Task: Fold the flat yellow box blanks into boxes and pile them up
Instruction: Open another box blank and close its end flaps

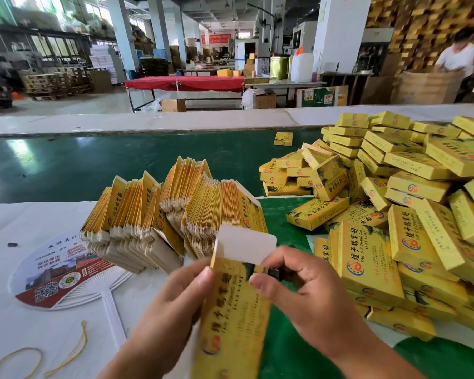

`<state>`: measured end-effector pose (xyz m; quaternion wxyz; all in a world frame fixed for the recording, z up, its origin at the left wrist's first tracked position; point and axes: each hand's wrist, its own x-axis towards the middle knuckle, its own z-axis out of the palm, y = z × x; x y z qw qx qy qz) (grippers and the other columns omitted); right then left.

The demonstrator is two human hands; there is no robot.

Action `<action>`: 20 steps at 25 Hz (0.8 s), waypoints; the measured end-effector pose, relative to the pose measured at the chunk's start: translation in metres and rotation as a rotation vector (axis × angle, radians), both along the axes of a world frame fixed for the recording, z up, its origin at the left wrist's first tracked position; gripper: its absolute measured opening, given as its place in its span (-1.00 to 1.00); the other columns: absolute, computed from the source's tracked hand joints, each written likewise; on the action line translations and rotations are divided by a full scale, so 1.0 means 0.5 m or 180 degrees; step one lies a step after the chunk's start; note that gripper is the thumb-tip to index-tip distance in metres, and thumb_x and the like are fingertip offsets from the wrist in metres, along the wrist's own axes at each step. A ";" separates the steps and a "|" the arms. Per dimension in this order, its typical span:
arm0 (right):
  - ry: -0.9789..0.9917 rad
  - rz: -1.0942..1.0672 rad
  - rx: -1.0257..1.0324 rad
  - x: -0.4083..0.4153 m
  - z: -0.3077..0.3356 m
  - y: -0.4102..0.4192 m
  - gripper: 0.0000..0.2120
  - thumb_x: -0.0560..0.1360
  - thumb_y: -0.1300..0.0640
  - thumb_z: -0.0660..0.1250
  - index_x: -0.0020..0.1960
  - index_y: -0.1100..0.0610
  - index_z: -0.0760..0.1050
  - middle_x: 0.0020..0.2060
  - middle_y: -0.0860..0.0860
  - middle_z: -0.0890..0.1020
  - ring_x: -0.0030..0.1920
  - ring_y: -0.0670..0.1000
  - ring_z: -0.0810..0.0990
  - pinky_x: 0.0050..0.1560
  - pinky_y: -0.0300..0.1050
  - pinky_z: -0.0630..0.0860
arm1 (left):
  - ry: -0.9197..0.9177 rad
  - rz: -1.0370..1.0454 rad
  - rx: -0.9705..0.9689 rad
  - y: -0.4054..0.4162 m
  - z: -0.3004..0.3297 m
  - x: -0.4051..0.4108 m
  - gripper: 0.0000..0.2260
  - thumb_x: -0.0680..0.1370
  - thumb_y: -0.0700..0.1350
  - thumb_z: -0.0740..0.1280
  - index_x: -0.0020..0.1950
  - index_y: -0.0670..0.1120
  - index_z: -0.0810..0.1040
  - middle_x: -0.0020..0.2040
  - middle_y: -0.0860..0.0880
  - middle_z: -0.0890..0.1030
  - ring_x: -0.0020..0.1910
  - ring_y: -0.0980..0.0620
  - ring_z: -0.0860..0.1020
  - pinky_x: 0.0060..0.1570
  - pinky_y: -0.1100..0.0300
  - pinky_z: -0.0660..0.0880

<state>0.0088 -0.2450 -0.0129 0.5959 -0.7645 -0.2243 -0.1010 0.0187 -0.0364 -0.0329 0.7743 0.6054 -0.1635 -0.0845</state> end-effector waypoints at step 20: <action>0.0093 -0.0066 0.0149 0.002 -0.017 0.011 -0.67 0.45 -0.11 0.40 -0.29 0.13 0.52 -0.46 0.09 0.48 -0.44 -0.08 0.42 -0.44 -0.20 0.35 | -0.0385 -0.0017 0.0790 -0.015 0.012 0.005 -0.61 0.35 0.16 0.55 -0.07 -0.15 0.68 -0.10 -0.16 0.67 -0.11 -0.17 0.69 -0.15 0.03 0.60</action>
